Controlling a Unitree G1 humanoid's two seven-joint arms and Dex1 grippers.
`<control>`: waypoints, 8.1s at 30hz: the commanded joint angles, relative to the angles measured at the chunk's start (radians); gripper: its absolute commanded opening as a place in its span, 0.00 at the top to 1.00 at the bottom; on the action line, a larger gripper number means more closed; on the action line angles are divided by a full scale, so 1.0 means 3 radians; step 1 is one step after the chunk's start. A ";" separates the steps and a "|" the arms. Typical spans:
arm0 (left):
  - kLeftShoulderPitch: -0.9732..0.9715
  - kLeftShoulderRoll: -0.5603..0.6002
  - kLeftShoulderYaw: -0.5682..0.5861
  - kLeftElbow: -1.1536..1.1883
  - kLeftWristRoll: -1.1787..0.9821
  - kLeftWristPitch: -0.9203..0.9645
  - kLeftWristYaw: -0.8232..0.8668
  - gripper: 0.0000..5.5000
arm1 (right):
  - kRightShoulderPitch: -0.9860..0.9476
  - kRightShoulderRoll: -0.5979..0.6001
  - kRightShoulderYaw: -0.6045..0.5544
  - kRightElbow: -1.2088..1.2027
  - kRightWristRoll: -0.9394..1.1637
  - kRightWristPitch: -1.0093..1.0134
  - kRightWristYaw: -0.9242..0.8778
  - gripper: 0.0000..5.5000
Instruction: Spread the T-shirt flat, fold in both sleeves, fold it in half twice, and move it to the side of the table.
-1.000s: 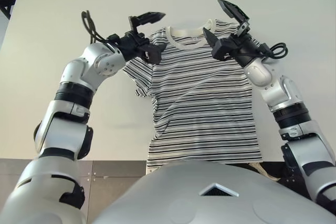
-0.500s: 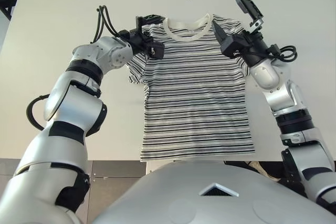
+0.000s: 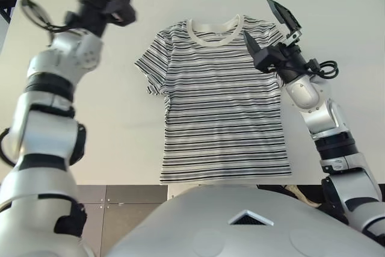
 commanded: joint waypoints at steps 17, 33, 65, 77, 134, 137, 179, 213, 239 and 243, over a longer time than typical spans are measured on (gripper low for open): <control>0.0827 0.0045 -0.0447 -0.0685 0.0163 -0.0171 -0.1269 0.18 | 0.0150 -0.0148 -0.0055 -0.0206 0.0038 0.0057 0.0142 0.29; 0.0648 -0.0087 -0.0461 -0.0476 0.0261 0.0013 -0.1199 0.39 | 0.0157 -0.0141 -0.0059 -0.0165 0.0031 0.0074 0.0108 0.30; 0.0695 -0.0457 -0.0190 -0.0637 -0.0136 -0.0076 -0.0897 0.98 | 0.0274 -0.0215 -0.0174 -0.0212 0.0074 0.0055 0.0075 0.30; 0.0482 -0.0921 -0.0272 -0.0600 -0.0007 -0.0038 -0.0820 0.98 | 0.0264 -0.0212 -0.0201 -0.0128 0.0070 0.0034 0.0048 0.30; 0.1475 -0.1150 0.0871 -0.2243 -0.0916 0.0312 -0.0975 0.53 | -0.1286 -0.0772 0.1333 0.3293 -0.1197 -0.0517 -0.0848 0.58; 0.1488 -0.1160 0.0874 -0.2265 -0.0917 0.0315 -0.0989 0.53 | -0.1290 -0.0755 0.1360 0.3325 -0.1182 -0.0540 -0.0838 0.68; 0.1566 -0.1364 0.0778 -0.2156 -0.0838 0.0279 -0.0979 0.53 | -0.1108 -0.0669 0.1088 0.1902 -0.1074 -0.0493 -0.0900 0.98; 0.4036 0.1014 0.0966 -0.4191 -0.1558 -0.0210 -0.3247 0.53 | 0.2766 -0.2891 -0.0642 -0.1469 0.0412 -0.0617 0.1357 0.43; 0.3716 0.0974 0.1447 -0.4330 -0.1785 -0.0116 -0.3773 0.53 | 0.2049 -0.2673 -0.0165 -0.1771 0.0640 -0.0605 0.2540 0.43; 0.3902 0.1142 0.1354 -0.3910 -0.1523 -0.0231 -0.3936 0.53 | 0.2060 -0.2648 -0.0159 -0.1863 0.0661 -0.0536 0.2586 0.43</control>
